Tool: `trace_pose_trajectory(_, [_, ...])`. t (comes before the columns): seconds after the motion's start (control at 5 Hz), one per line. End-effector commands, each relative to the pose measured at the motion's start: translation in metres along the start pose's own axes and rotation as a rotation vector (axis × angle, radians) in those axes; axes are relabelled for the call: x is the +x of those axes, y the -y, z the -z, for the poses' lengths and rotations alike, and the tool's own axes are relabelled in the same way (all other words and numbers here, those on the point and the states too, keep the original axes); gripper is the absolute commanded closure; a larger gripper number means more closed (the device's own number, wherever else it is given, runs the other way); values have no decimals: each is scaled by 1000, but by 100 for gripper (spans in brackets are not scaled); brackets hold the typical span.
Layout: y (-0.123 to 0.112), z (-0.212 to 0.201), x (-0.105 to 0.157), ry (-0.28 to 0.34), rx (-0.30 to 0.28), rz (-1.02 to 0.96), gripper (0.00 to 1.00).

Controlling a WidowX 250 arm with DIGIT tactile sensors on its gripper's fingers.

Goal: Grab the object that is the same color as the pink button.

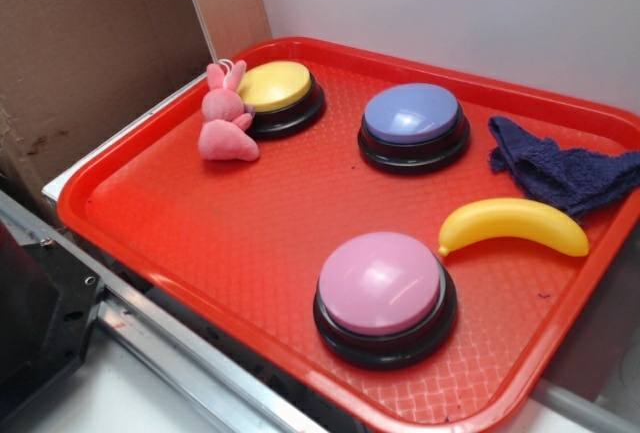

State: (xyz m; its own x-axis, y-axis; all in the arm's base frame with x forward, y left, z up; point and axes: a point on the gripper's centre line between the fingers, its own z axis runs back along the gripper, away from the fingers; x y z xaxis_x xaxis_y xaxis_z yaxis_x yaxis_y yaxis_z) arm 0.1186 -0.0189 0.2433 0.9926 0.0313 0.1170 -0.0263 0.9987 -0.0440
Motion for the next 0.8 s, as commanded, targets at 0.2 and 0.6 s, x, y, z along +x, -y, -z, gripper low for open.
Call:
trace_pose_trajectory(0.2, [-4, 19, 15, 78, -41, -58, 0])
trace_pose_trajectory(0.6, [-19, 84, 54, 141, 17, -259, 0])
